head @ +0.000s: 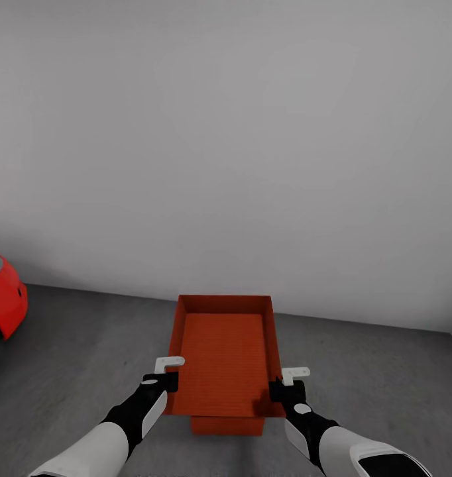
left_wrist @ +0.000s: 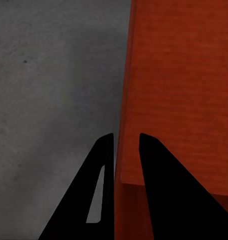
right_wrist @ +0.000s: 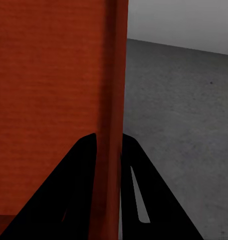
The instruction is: Move the two storage containers from the living room to the garage. In the garage, place one container on the floor and stack the other container on top of it (either order is fine).
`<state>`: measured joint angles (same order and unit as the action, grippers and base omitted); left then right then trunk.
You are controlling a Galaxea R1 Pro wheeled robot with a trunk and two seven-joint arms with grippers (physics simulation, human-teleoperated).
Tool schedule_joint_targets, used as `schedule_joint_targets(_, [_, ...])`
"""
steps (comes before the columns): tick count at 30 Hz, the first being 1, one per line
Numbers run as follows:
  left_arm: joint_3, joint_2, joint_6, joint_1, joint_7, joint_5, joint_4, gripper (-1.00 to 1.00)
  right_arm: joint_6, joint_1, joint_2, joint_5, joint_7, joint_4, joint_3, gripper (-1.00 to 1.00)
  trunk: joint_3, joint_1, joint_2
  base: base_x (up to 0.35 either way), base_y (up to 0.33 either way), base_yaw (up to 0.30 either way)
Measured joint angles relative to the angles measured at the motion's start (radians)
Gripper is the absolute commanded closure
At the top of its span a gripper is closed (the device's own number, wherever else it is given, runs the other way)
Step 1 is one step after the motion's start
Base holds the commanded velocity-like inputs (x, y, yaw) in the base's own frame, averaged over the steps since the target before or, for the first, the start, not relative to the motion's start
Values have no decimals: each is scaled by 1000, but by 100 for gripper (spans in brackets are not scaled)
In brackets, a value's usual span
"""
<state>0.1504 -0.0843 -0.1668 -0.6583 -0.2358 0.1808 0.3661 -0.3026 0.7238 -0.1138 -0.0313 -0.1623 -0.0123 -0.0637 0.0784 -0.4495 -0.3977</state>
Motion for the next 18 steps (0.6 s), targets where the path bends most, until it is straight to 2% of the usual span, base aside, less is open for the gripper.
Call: schedule_joint_targets(18, [0, 0, 0, 0, 0, 0, 1, 100, 0, 1, 0, -1, -1, 0, 0, 100, 27, 0, 0, 0, 0, 0])
